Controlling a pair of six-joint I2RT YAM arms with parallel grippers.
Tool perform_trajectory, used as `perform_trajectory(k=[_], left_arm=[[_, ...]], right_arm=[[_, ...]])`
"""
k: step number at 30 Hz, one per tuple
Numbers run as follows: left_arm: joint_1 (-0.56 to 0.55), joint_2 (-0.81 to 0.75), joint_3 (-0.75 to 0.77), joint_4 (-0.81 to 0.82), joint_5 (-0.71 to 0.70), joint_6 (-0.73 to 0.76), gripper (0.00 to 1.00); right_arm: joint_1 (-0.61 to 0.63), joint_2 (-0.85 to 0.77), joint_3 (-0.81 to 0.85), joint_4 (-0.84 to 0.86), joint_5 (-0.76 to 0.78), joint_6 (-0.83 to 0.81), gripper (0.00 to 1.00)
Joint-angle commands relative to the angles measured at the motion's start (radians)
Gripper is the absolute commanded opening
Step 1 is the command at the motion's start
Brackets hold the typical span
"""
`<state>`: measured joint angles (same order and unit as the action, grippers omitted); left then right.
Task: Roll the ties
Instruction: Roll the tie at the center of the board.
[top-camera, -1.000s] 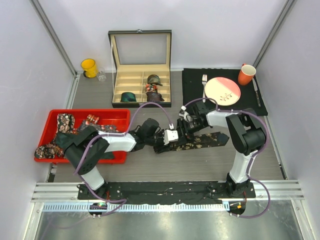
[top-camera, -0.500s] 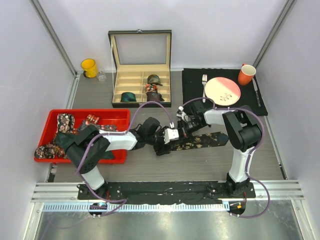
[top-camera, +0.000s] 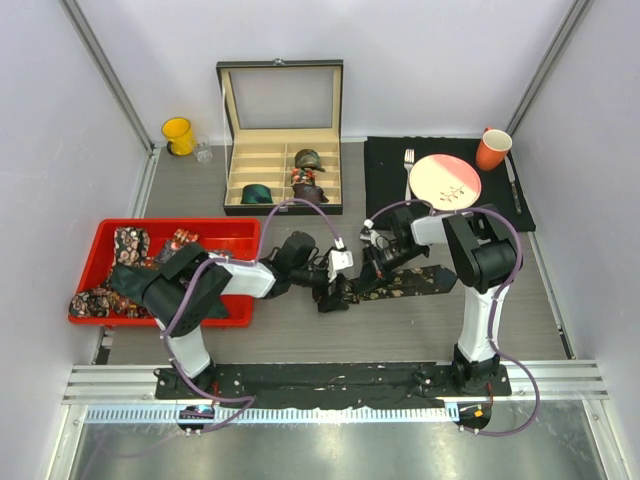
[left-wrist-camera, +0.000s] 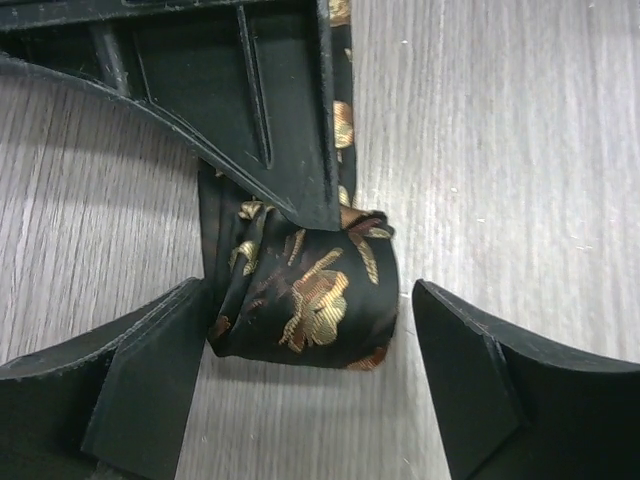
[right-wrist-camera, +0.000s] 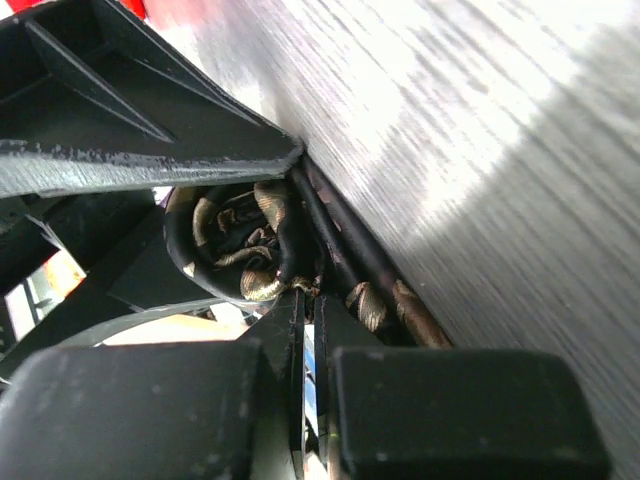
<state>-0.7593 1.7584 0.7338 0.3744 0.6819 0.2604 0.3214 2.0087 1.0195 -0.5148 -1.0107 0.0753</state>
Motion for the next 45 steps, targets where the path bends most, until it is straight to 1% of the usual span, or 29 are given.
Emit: perform_trajectory(k=[1,3,4,6,7,9,10,13,15,16,18,20,23,24,27,30,31,34,35,40,42,43,45], left_arm=[[-0.026,0.05,0.012,0.124,-0.007,0.029,0.81],[-0.034,0.061,0.012,0.136,-0.016,0.049,0.74],[-0.038,0.065,0.007,0.132,-0.025,0.066,0.66],[-0.043,0.061,0.0,0.123,-0.054,0.103,0.58],[-0.043,0.052,0.001,0.086,-0.054,0.111,0.51],[-0.043,0.039,-0.004,0.046,-0.068,0.126,0.42],[-0.043,0.021,-0.008,0.019,-0.076,0.125,0.34],[-0.041,-0.003,-0.034,-0.011,-0.11,0.086,0.22],[-0.041,-0.017,-0.048,-0.011,-0.142,0.019,0.19],[-0.043,-0.022,-0.054,-0.003,-0.154,-0.005,0.18],[-0.043,-0.025,-0.062,0.018,-0.192,-0.076,0.16],[-0.043,-0.023,-0.063,0.029,-0.209,-0.107,0.15],[-0.048,-0.033,-0.06,0.028,-0.211,-0.092,0.14],[-0.051,-0.036,-0.045,-0.015,-0.219,-0.081,0.14],[-0.051,-0.03,-0.019,-0.092,-0.251,-0.021,0.14],[-0.061,-0.002,-0.002,-0.149,-0.294,0.026,0.15],[-0.064,0.006,0.004,-0.161,-0.31,0.031,0.15],[-0.081,0.007,0.003,-0.178,-0.352,0.033,0.15],[-0.089,0.009,0.001,-0.178,-0.367,0.033,0.15],[-0.097,0.013,-0.007,-0.169,-0.378,0.037,0.15],[-0.097,0.012,-0.017,-0.141,-0.361,0.04,0.15],[-0.097,0.01,-0.022,-0.129,-0.357,0.042,0.15],[-0.097,0.01,-0.025,-0.114,-0.354,0.031,0.14]], right_arm=[[0.011,0.074,0.011,0.025,0.282,-0.039,0.01],[0.011,0.085,0.019,0.019,0.271,-0.031,0.01],[0.011,0.088,0.021,0.015,0.265,-0.031,0.01],[0.011,0.085,0.025,0.007,0.253,-0.034,0.01],[0.011,0.085,0.03,-0.005,0.247,-0.037,0.01],[0.01,0.071,0.036,-0.024,0.232,-0.043,0.01],[0.008,0.064,0.047,-0.057,0.227,-0.048,0.02],[-0.028,-0.004,0.031,-0.085,0.169,-0.036,0.14],[-0.054,-0.063,0.019,-0.085,0.14,-0.008,0.23],[-0.074,-0.082,0.002,-0.085,0.141,-0.002,0.26],[-0.084,-0.102,-0.013,-0.085,0.147,0.007,0.28],[-0.082,-0.091,-0.035,-0.091,0.176,-0.002,0.28],[-0.084,-0.03,-0.024,-0.09,0.236,-0.025,0.29],[-0.084,0.01,-0.012,-0.096,0.251,-0.035,0.29],[-0.097,0.044,0.054,-0.12,0.21,-0.051,0.29],[-0.093,0.001,0.091,-0.125,0.127,-0.051,0.4],[-0.09,-0.025,0.097,-0.139,0.12,-0.052,0.41],[-0.085,-0.056,0.116,-0.177,0.107,-0.066,0.43],[-0.085,-0.08,0.12,-0.186,0.094,-0.071,0.44],[-0.056,-0.134,0.094,-0.131,0.023,0.023,0.5],[-0.045,-0.13,0.08,-0.097,0.043,0.035,0.49],[-0.044,-0.12,0.073,-0.088,0.107,0.049,0.46],[-0.048,-0.069,0.065,-0.102,0.17,0.043,0.35]])
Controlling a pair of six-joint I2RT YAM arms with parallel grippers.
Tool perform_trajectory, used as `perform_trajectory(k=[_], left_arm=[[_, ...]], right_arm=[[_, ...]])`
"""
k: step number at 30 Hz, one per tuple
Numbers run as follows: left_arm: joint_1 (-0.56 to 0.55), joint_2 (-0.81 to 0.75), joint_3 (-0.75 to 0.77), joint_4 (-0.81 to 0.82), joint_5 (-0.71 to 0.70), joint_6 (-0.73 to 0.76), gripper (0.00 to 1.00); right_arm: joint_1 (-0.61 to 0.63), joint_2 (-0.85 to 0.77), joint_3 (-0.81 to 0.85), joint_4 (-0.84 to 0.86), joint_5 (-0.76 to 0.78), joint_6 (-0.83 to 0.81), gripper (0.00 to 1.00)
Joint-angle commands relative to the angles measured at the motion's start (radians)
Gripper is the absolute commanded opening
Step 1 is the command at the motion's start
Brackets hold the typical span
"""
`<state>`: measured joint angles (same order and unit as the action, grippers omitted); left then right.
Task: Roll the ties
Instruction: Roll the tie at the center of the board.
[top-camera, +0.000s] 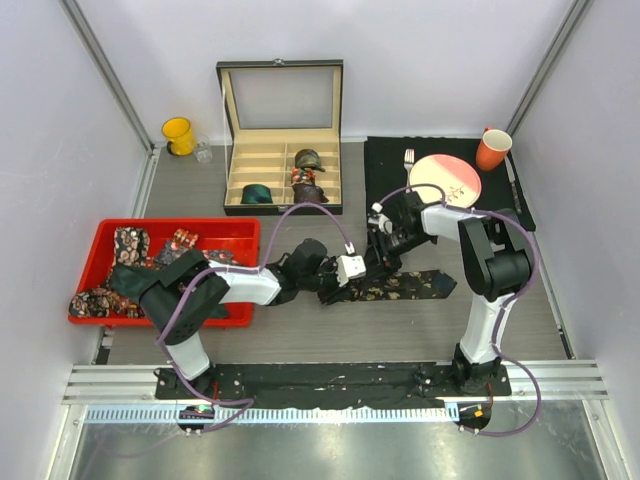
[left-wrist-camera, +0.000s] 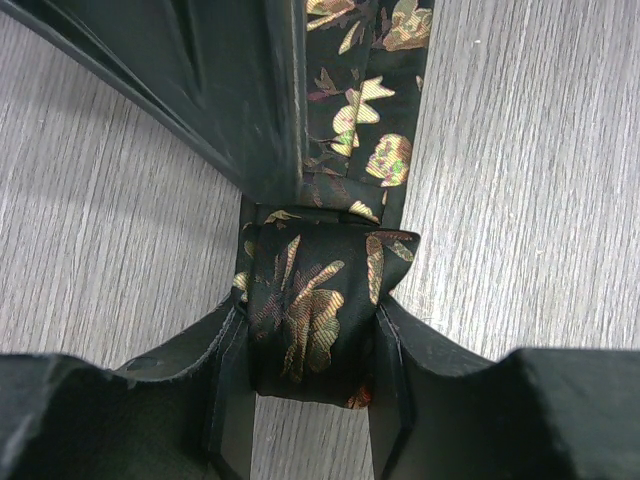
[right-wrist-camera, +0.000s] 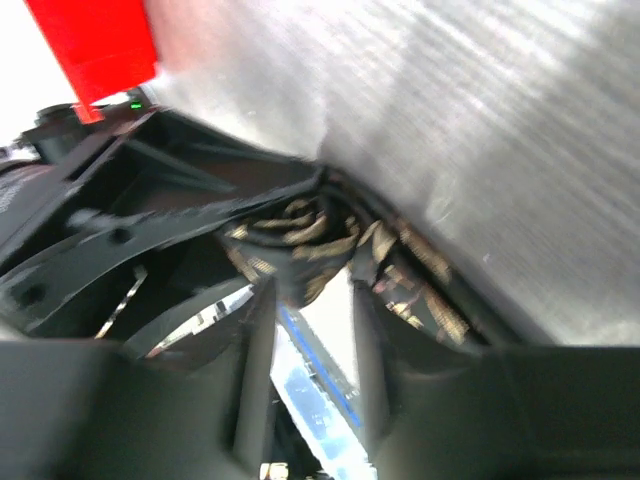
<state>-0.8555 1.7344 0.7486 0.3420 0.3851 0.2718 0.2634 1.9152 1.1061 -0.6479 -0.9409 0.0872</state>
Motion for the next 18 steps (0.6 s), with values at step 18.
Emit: perform_trajectory(k=[18], left_arm=[[-0.002,-0.013,-0.026,-0.084,-0.181,-0.014,0.12]], right_arm=[[-0.003,0.199,0.1,-0.042,0.344,-0.079,0.14]])
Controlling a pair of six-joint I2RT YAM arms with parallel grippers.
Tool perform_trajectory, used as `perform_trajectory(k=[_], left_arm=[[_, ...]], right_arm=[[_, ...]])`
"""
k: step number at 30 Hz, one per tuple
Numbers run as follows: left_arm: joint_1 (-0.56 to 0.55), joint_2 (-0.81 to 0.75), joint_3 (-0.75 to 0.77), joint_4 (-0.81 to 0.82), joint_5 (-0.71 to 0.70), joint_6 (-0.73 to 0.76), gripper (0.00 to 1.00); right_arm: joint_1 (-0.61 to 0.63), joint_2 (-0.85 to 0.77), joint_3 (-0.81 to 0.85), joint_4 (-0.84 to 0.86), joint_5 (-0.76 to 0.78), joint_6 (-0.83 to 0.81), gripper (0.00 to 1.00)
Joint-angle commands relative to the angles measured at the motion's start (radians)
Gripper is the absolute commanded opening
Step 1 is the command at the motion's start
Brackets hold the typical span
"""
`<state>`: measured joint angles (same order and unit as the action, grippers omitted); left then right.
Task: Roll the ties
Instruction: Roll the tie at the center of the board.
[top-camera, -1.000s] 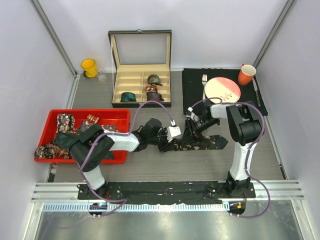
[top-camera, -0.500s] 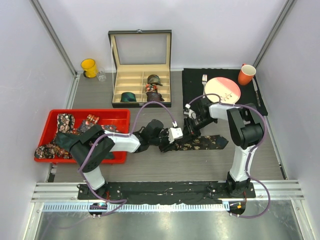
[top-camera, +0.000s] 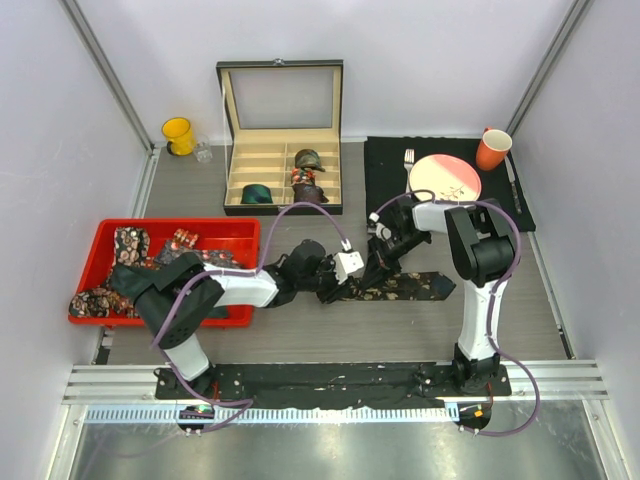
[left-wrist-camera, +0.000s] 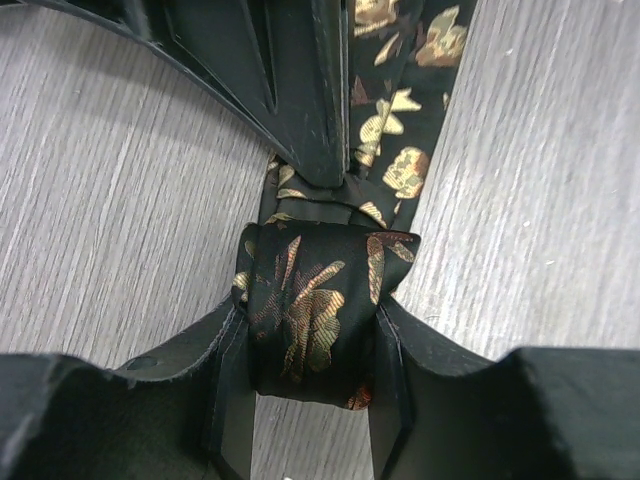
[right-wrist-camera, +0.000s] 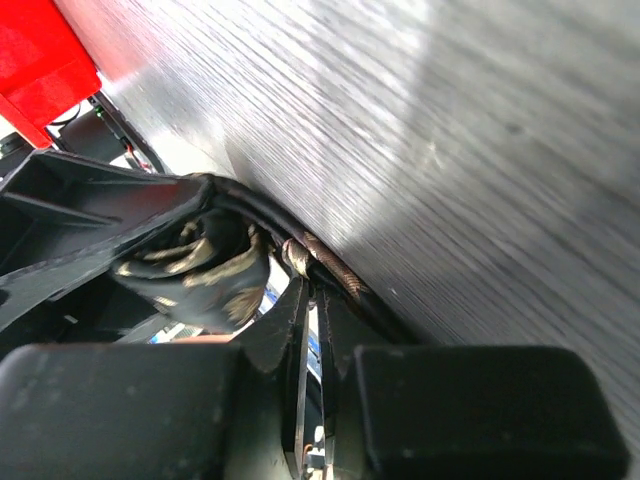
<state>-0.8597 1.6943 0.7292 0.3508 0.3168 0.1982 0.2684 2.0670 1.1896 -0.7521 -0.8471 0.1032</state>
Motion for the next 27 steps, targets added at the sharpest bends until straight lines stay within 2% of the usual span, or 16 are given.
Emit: perform_trajectory(k=[1,3,6,9,10,11,14,23,26,27], left_arm=[[-0.001,0.036,-0.005,-0.105,-0.119,0.07,0.12],[-0.002,0.05,-0.004,-0.128,-0.12,0.095,0.12],[-0.006,0.057,-0.007,-0.138,-0.122,0.115,0.13],[-0.009,0.077,0.004,-0.164,-0.125,0.125,0.14],[-0.012,0.085,0.009,-0.173,-0.13,0.129,0.14],[-0.013,0.09,0.016,-0.182,-0.137,0.13,0.14],[-0.012,0.096,0.021,-0.188,-0.14,0.132,0.16],[-0.013,0.1,0.019,-0.199,-0.134,0.138,0.19],[-0.012,0.102,0.022,-0.199,-0.13,0.13,0.21],[-0.013,0.099,0.022,-0.202,-0.125,0.123,0.22]], right_arm=[[-0.008,0.041,0.021,0.056,0.237,-0.099,0.14],[-0.008,0.01,0.022,0.053,0.208,-0.099,0.16],[-0.012,-0.043,0.027,0.036,0.122,-0.126,0.23],[-0.02,-0.076,0.042,0.005,-0.007,-0.108,0.37],[-0.021,-0.09,0.042,0.005,-0.05,-0.083,0.47],[-0.023,-0.096,0.039,0.005,-0.146,-0.045,0.52],[-0.008,-0.119,0.01,0.034,-0.216,0.013,0.55],[0.046,-0.082,-0.058,0.206,-0.158,0.066,0.53],[0.046,-0.061,-0.056,0.214,-0.144,0.052,0.38],[0.046,-0.055,-0.065,0.208,-0.133,0.046,0.17]])
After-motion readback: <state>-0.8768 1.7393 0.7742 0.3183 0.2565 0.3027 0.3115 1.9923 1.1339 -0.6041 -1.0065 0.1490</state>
